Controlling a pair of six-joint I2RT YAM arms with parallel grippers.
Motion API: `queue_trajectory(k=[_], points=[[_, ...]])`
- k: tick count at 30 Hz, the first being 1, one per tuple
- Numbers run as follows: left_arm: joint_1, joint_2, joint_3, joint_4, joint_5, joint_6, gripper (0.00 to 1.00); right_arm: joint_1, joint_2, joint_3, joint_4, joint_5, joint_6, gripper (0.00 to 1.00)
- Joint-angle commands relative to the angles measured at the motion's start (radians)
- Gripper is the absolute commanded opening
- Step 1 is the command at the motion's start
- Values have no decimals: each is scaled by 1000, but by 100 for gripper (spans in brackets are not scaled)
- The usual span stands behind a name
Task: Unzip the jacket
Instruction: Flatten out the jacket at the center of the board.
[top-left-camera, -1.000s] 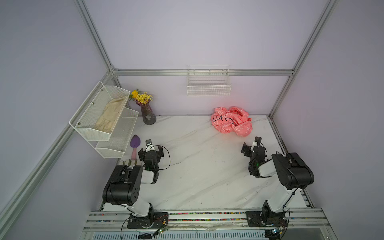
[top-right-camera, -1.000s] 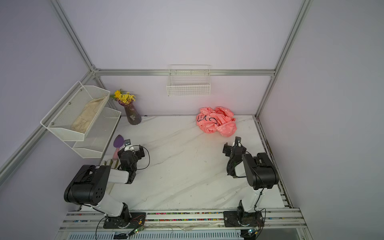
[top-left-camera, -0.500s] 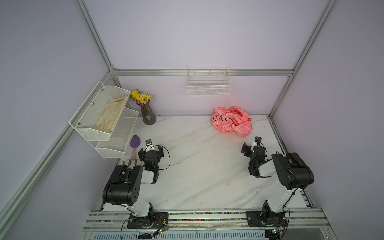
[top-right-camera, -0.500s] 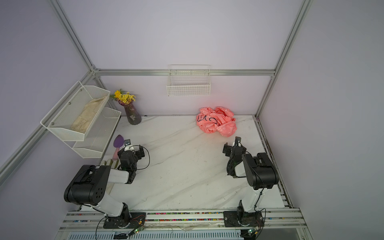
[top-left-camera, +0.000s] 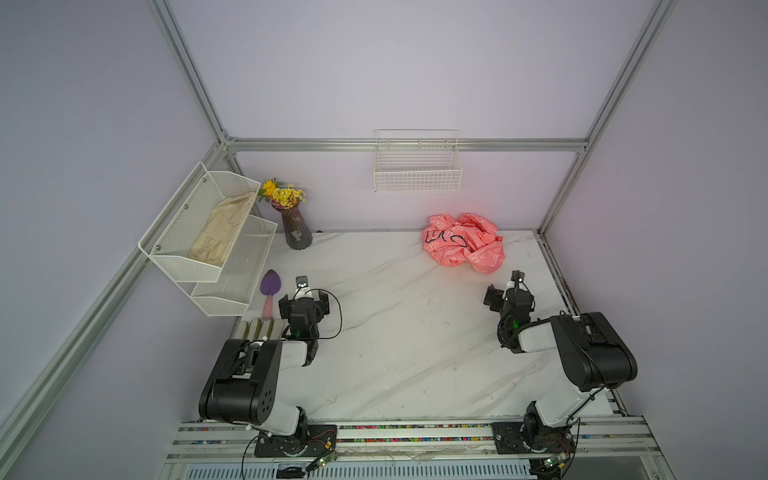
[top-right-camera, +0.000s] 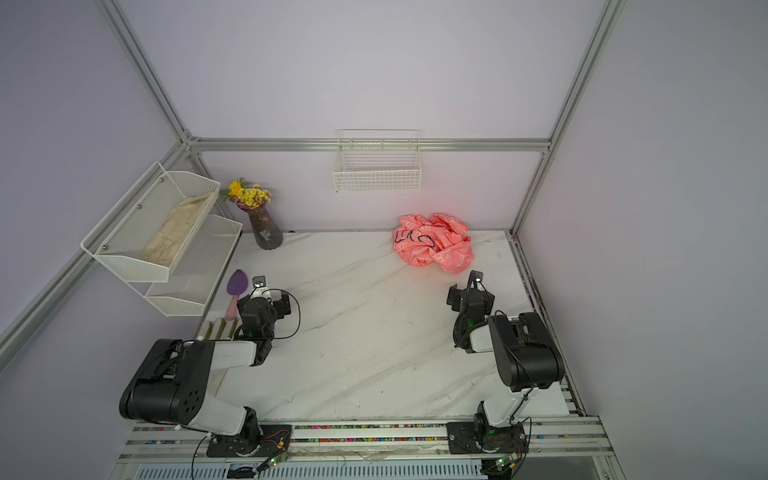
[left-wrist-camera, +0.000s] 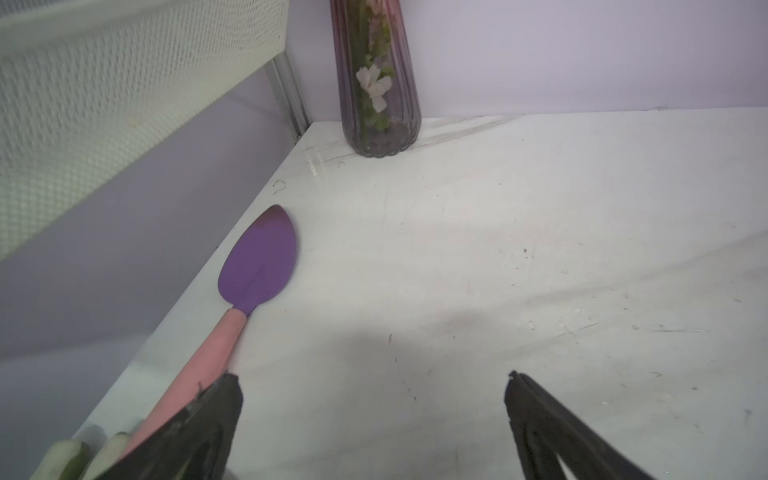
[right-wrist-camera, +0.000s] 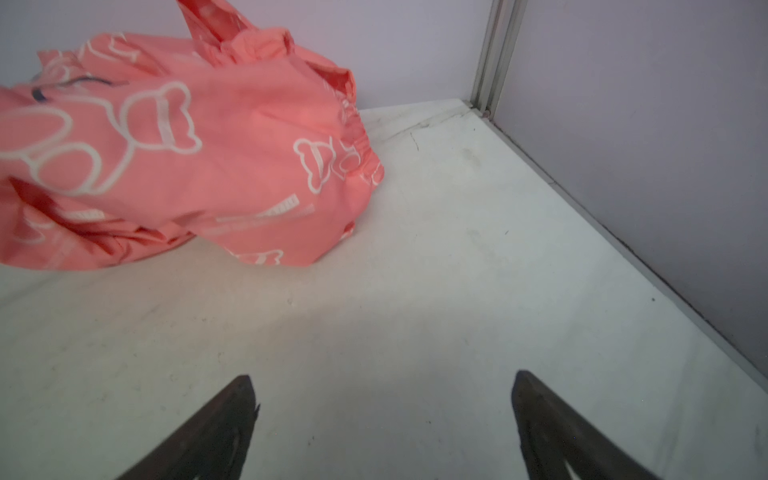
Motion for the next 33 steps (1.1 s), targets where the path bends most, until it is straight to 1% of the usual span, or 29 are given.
queue_trajectory(k=[1,2,4,7,8,10,12,13,15,17,19,21,23,25,27,29,31,32,33], points=[[-17,-163,158,-221,-28,-57,100,-26,-133,154,-280,-18,177,97],[-17,-185,169,-241,-28,-81,100,-30,-144,182,-299,-57,188,97],[-17,-234,214,-340,26,-119,100,-47,-131,269,-349,-164,205,97],[-19,-265,233,-375,120,-119,100,-104,-21,506,-586,-337,285,97],[-20,-270,230,-372,147,-117,100,-126,18,562,-620,-397,313,97],[-22,-281,220,-345,248,-85,100,-176,105,671,-677,-527,405,97],[-31,-288,204,-310,373,-30,100,-210,213,790,-754,-641,467,97],[-41,-291,198,-299,412,-12,100,-216,270,865,-812,-694,477,97],[-61,-289,198,-298,470,21,100,-216,367,986,-917,-752,475,97],[-81,-283,193,-296,541,76,100,-213,453,1077,-991,-830,480,95],[-106,-270,187,-295,605,140,100,-206,499,1113,-1022,-845,487,92],[-128,-254,185,-299,655,195,100,-183,520,1132,-1057,-799,461,92],[-142,-237,190,-306,681,212,100,-164,547,1158,-1094,-773,436,91],[-153,-214,197,-310,710,230,100,-151,589,1186,-1119,-770,430,91],[-168,-195,203,-318,728,254,100,-139,623,1203,-1115,-776,429,89],[-182,-182,212,-337,736,281,100,-124,644,1223,-1124,-773,418,83],[-198,-175,220,-361,734,299,100,-110,649,1243,-1151,-768,402,70],[-205,-174,221,-364,728,304,100,-105,640,1238,-1156,-757,398,59],[-212,-174,222,-368,722,308,100,-99,622,1222,-1158,-750,397,43]])
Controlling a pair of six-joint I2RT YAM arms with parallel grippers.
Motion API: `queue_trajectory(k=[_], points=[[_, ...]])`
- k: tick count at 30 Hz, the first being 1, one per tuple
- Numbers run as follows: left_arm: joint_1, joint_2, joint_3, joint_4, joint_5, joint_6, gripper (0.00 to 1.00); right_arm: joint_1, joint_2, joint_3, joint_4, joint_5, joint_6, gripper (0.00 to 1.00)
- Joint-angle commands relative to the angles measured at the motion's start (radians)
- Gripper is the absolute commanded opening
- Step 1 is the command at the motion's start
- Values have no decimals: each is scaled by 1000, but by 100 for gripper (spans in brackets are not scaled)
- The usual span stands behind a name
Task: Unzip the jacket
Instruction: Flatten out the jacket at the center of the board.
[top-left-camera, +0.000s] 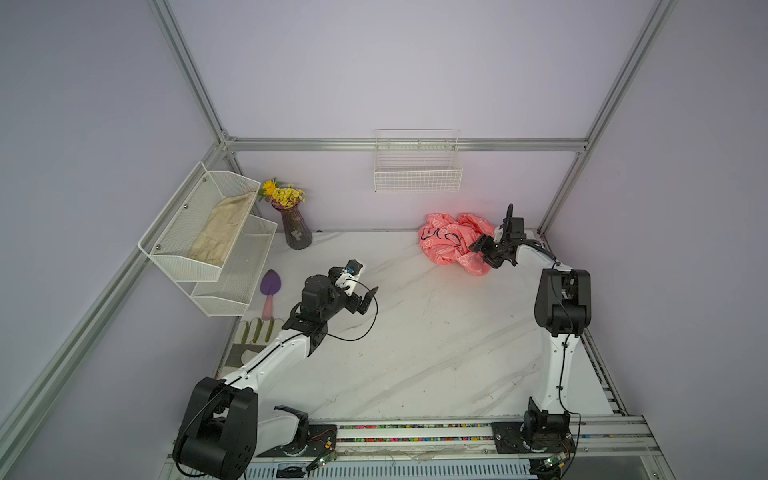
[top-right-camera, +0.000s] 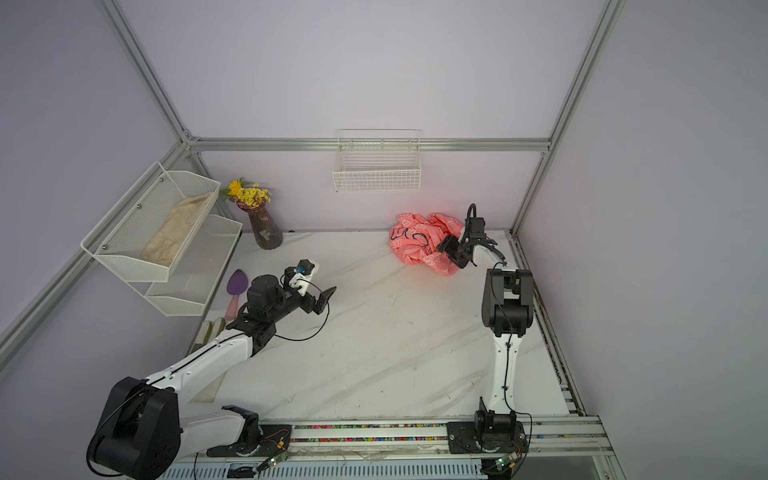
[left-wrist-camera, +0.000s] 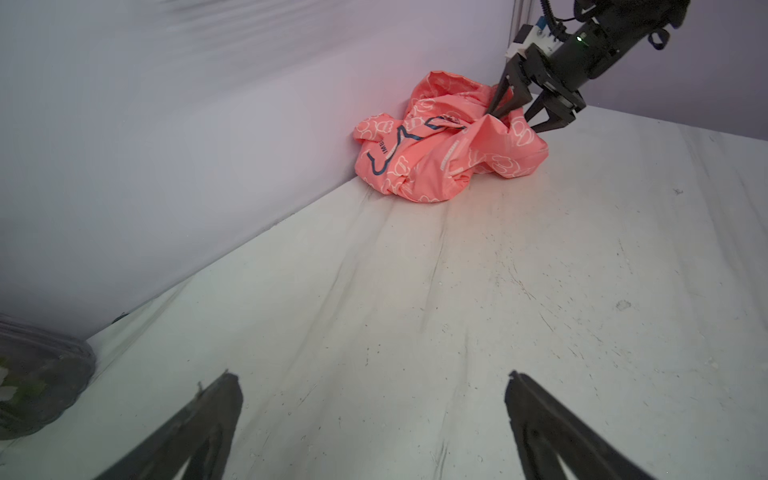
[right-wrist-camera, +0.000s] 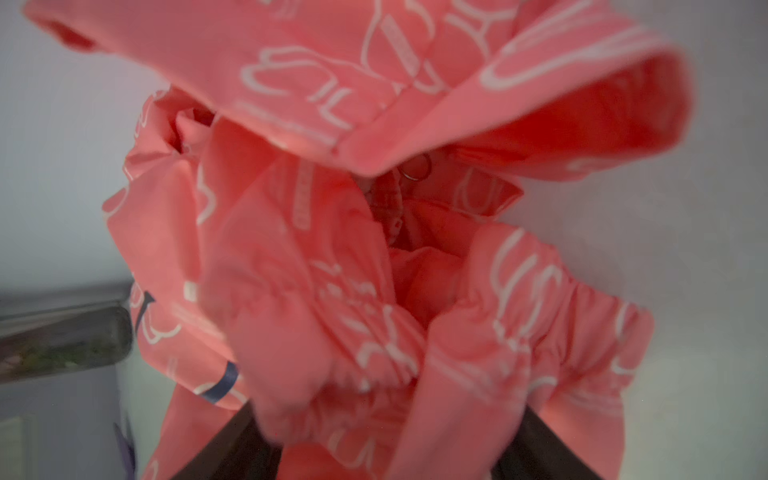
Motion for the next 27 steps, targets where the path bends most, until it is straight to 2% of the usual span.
queue_trajectory(k=[1,3,6,13,18,23,27], points=[[-20,-3,20,-5,23,55,100,23,-43,-14,-53,7,-15,30],[-31,-1,26,-7,16,56,100,32,-109,-60,-57,13,-25,13],[-58,4,37,-11,-7,62,100,64,-235,-121,-117,33,-77,0],[-178,44,86,-22,-55,84,100,175,-521,-171,-279,96,-225,0],[-284,46,121,-20,-109,83,100,278,-681,-232,-277,126,-261,0],[-387,-1,117,29,-185,27,100,392,-708,-231,-276,76,-274,0],[-491,-62,54,90,-239,-35,100,493,-635,-223,-266,78,-280,0]])
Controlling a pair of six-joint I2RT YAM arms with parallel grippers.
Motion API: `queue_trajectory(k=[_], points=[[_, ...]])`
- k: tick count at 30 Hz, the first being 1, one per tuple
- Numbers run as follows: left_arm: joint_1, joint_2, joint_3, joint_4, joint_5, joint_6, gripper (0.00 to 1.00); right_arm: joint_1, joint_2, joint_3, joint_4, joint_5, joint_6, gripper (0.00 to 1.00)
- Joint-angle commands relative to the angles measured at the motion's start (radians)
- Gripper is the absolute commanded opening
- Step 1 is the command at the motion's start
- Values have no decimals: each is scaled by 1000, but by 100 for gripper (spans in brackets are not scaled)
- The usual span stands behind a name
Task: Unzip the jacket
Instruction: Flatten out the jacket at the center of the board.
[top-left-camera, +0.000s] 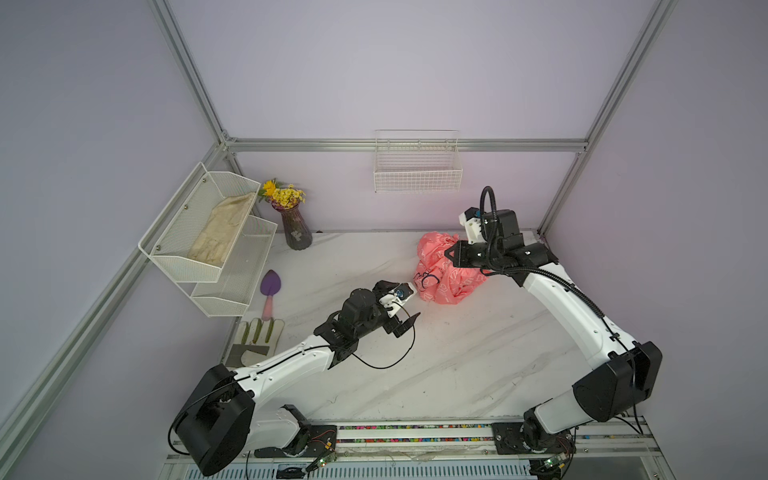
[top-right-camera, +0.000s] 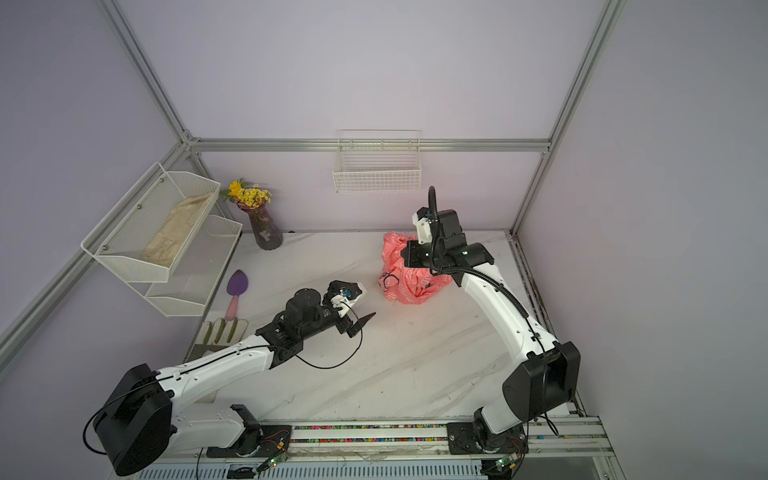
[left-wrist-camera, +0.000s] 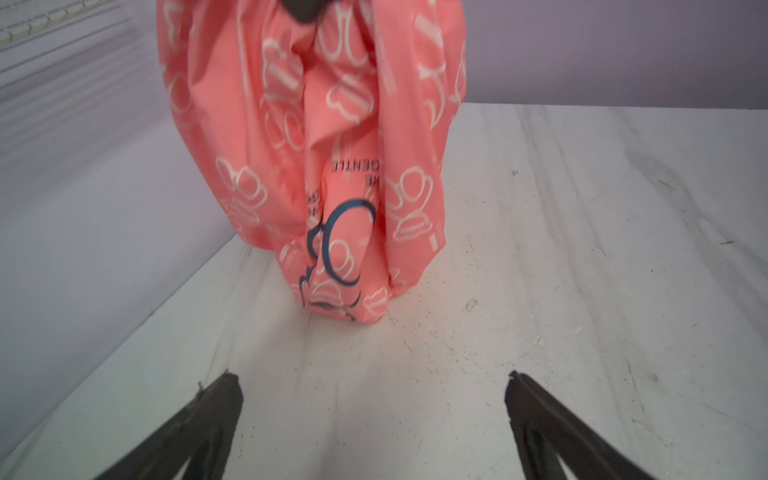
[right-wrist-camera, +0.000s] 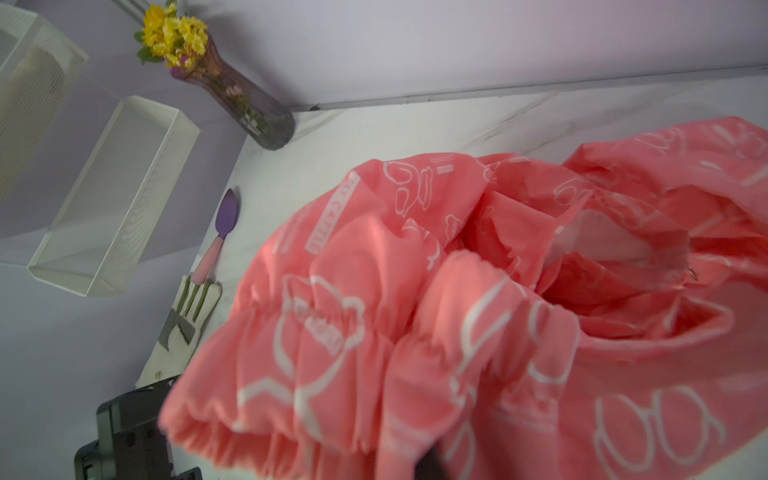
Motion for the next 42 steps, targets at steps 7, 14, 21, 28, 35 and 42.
queue_trajectory(k=[7,14,21,28,35,42], points=[[-214,-226,-213,177,-311,-204,100,210,200,68,1,-7,-27,0],[-236,-205,-279,211,-456,-233,100,225,210,115,23,-84,8,0],[-181,35,-198,344,-463,-315,100,223,148,93,25,-164,7,2],[-119,221,-160,559,-418,-424,86,216,40,110,3,-87,27,58],[-89,208,-149,556,-468,-548,43,26,-129,49,19,54,132,88],[-103,-29,-330,406,-846,-981,100,-261,-70,-182,104,42,230,88]])
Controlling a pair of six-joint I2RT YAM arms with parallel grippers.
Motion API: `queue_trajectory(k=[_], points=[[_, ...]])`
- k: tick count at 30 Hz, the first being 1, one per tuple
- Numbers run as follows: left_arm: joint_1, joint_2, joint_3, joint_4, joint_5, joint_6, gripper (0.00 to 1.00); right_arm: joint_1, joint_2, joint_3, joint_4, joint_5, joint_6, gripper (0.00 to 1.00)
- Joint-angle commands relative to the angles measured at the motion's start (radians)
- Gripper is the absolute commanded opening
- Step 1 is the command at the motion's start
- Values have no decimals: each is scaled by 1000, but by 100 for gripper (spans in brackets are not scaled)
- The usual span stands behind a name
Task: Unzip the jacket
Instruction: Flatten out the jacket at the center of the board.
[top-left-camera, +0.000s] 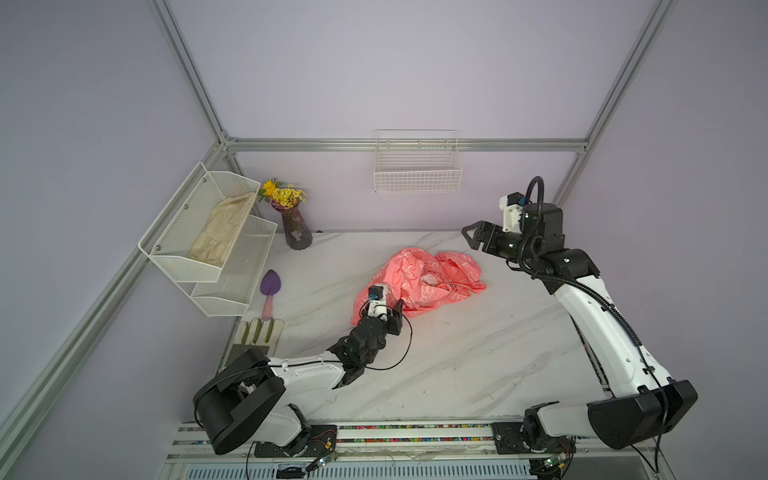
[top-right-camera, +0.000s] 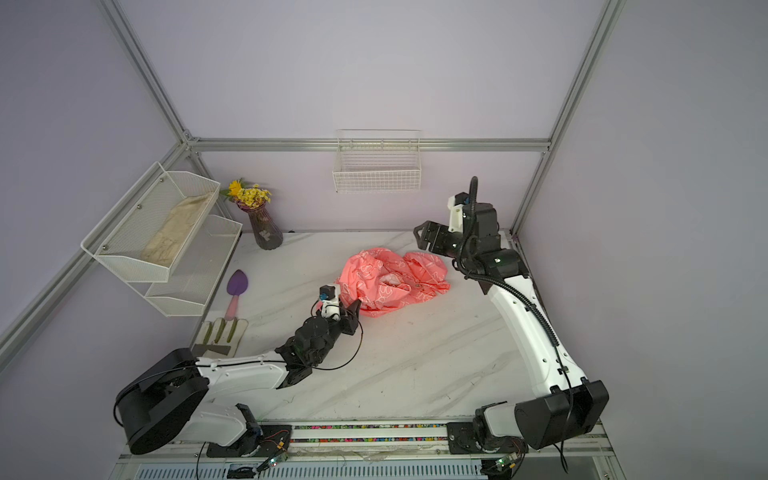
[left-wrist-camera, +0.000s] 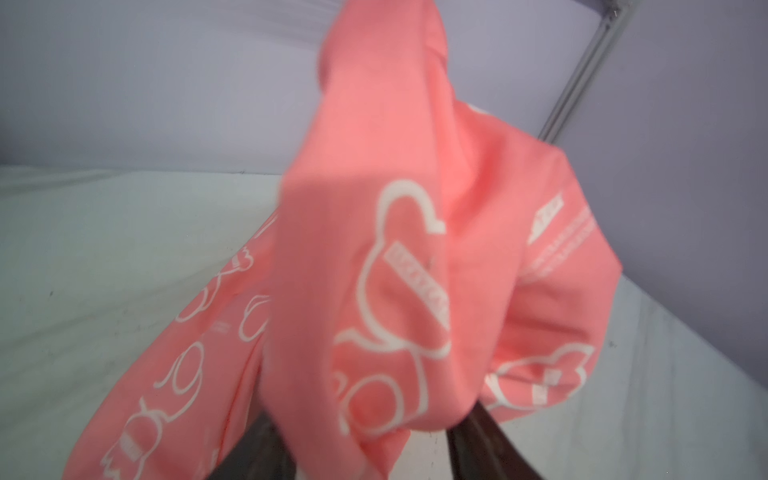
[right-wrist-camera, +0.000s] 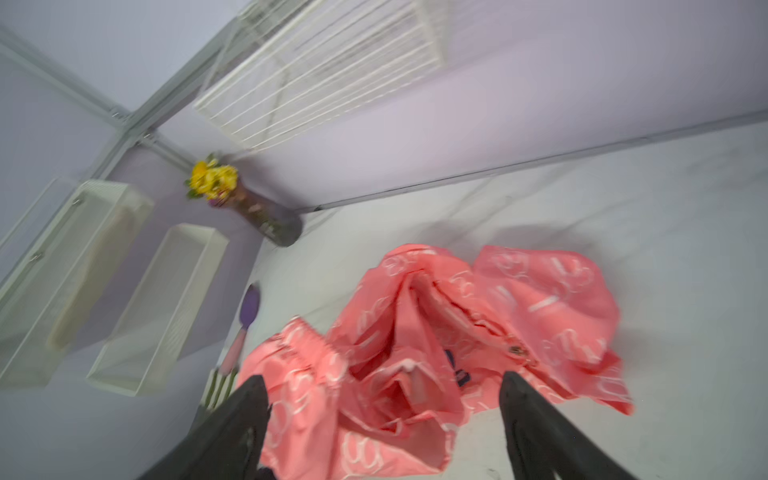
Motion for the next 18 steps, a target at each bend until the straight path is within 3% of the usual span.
queue_trajectory(k=[1,3,5,8,12,18], points=[[-16,-142,-79,-142,-257,-337,100,-43,111,-137,46,-9,64,87],[-32,-240,-84,-321,-303,-413,100,-64,158,-187,93,-13,65,84],[-63,-326,-53,-492,-344,-395,100,-76,213,-216,142,-13,45,82],[-91,-415,15,-632,-347,-233,100,-77,271,-239,178,-23,19,80],[-94,-459,80,-640,-208,66,100,-73,321,-266,229,0,21,79],[-69,-367,212,-690,-31,290,100,-67,444,-206,225,-3,-21,78]])
